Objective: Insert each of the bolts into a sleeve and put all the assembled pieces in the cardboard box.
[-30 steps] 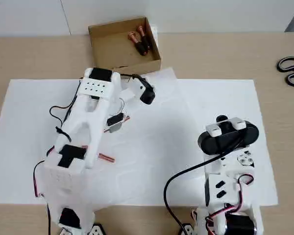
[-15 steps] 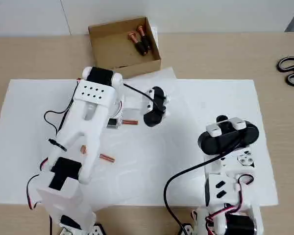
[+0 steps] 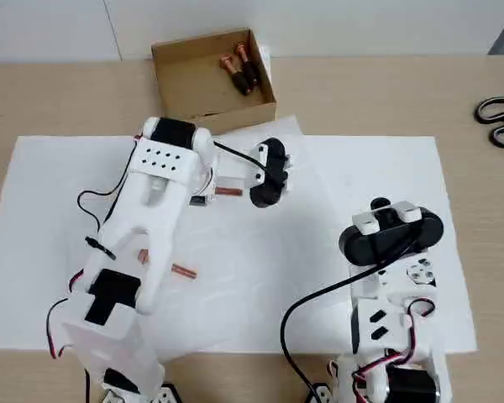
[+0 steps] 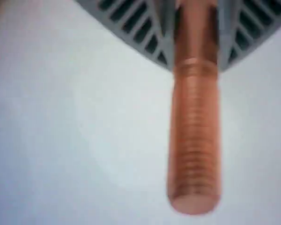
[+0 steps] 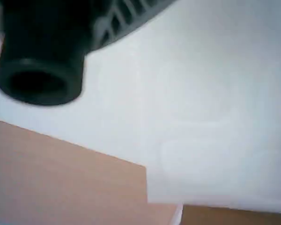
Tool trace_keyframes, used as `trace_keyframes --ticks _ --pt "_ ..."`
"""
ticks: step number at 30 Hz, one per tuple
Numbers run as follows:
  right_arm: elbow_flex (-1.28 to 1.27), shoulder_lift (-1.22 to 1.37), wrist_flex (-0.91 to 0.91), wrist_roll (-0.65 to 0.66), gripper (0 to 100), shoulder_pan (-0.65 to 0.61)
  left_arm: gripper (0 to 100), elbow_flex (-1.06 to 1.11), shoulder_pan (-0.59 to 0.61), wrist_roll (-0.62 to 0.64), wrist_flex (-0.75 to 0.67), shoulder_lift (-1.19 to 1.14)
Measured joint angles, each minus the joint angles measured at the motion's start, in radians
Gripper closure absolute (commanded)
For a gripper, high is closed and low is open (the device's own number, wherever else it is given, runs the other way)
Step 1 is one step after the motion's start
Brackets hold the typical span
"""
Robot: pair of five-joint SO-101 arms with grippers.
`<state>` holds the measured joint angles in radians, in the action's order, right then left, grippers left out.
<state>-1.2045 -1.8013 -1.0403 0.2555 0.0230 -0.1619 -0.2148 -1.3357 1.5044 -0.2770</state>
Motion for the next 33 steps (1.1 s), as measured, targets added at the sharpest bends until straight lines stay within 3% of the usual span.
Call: trace_keyframes --ticks 10,17,33 --pt "0.000 0.000 0.000 0.000 99.4 0.000 99 0.002 -0.061 0.000 -0.018 -0.120" --pt "0.000 0.000 0.000 0.000 99.4 0.000 90 0.002 -0.061 0.000 -0.023 -0.120" --pt "0.000 0.000 0.000 0.000 99.4 0.000 90 0.003 -0.077 0.005 -0.023 -0.120"
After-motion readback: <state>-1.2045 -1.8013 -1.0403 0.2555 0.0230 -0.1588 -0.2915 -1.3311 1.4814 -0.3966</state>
